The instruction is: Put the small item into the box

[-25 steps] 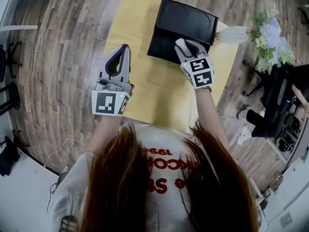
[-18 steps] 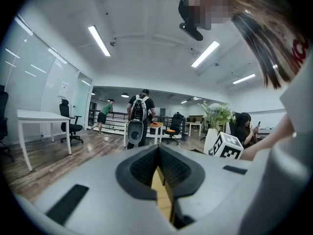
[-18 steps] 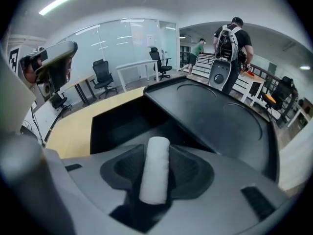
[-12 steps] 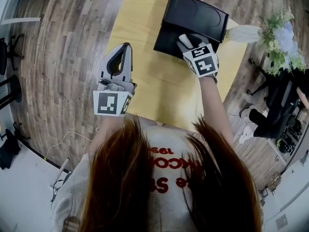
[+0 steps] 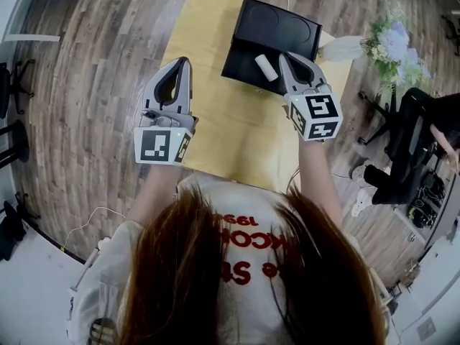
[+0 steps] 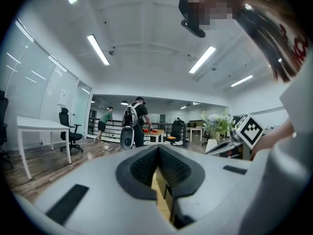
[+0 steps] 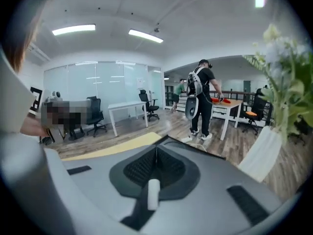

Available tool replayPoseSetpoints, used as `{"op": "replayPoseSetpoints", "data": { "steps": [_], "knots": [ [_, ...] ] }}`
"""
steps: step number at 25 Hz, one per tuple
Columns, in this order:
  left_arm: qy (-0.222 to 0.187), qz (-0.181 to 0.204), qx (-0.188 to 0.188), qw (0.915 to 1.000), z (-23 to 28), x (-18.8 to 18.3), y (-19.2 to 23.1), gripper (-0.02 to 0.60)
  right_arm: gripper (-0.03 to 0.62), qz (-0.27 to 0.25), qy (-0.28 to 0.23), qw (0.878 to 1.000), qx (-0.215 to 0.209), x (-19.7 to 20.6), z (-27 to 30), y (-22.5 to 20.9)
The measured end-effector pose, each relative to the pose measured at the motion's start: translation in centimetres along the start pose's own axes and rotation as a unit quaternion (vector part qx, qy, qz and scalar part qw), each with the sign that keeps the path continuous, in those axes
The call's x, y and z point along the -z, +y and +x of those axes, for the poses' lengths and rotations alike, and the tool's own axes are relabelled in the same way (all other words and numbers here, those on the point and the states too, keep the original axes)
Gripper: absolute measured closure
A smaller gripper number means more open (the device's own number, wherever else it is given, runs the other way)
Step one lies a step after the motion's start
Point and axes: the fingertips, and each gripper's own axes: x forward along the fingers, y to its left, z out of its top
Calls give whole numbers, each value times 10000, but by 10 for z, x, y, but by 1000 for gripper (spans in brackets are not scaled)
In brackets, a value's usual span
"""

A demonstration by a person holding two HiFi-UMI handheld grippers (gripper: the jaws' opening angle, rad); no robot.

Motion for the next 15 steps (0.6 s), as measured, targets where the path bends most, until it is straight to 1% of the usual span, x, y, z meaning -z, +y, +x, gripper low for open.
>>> {"op": "replayPoseSetpoints", "data": {
  "steps": [3, 5, 10, 15],
  "knots": [
    [-81, 63, 47, 9999, -3, -11, -4, 575, 588, 93, -496, 9987, 76, -22, -28, 2],
    [-120, 86, 84, 9999, -6, -17, -7, 574, 588, 137, -727, 9972, 143, -32, -48, 5],
    [-243, 147, 183, 9994, -18, -31, -14, 574, 588, 200, -1160, 9923, 382, -50, -91, 12],
    [-332, 188, 243, 9990, -31, -42, -21, 574, 589, 290, -1472, 9868, 611, -58, -125, 17]
  ]
}}
